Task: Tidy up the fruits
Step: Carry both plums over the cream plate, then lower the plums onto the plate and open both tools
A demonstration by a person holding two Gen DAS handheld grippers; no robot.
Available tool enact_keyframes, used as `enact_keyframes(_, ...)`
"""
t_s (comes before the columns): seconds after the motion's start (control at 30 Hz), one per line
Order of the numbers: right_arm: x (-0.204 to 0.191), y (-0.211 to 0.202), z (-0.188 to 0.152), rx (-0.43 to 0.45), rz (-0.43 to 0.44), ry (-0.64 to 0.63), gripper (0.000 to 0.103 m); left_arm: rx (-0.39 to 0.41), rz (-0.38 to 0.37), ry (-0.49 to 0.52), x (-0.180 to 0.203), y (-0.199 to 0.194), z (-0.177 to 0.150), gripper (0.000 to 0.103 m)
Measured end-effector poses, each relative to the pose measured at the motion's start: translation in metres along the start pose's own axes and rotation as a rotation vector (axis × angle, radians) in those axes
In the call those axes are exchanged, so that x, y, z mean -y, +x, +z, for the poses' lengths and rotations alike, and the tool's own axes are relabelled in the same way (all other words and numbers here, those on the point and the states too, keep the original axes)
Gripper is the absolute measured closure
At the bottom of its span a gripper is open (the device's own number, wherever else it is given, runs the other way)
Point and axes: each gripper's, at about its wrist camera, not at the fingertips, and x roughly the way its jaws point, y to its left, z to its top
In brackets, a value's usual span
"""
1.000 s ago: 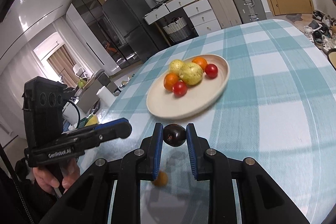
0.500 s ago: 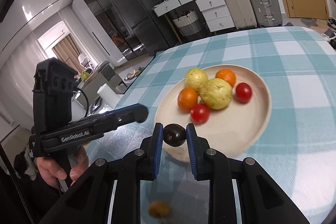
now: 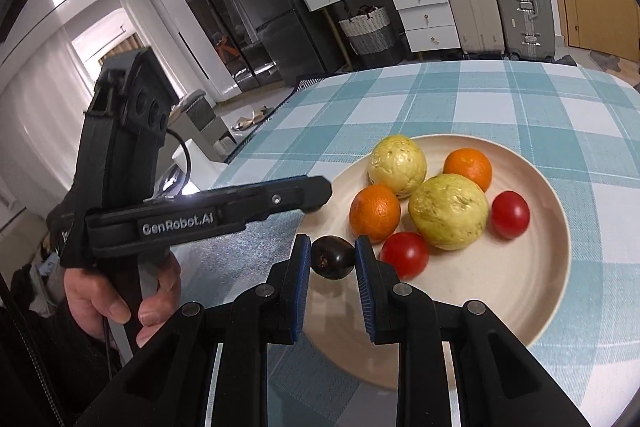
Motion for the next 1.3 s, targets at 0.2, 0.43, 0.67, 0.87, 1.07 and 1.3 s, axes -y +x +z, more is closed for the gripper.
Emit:
enact_keyframes(0.2, -0.001, 0.010, -0.001, -0.014, -0.005, -0.010, 0.080, 0.000, 0.001, -0.002, 0.001, 0.009, 0.004, 0.081)
enact_keyframes(0.43, -0.005, 0.014, -0.001, -0.020, -0.025, -0.034, 0.080, -0.006, -0.001, -0.006, 0.000, 0.017, 0.006, 0.081)
enact_keyframes(0.67, -0.006, 0.016, 0.000, -0.021, -0.088, -0.055, 0.070, -0.009, 0.020, -0.010, 0.000, 0.014, 0.003, 0.078)
enact_keyframes(0.87, -0.005, -0.003, 0.000, 0.040, -0.086, -0.041, 0.055, 0.024, 0.016, -0.004, 0.006, -0.005, 0.001, 0.062)
enact_keyframes(1.07, -0.004, -0.024, -0.003, 0.079, -0.098, -0.030, 0.050, 0.044, 0.025, 0.020, 0.017, -0.024, -0.006, 0.061)
enact_keyframes(1.3, 0.002, -0.048, -0.011, 0.130, -0.115, 0.013, 0.036, 0.070, 0.049, 0.039, 0.033, -0.048, -0.022, 0.056)
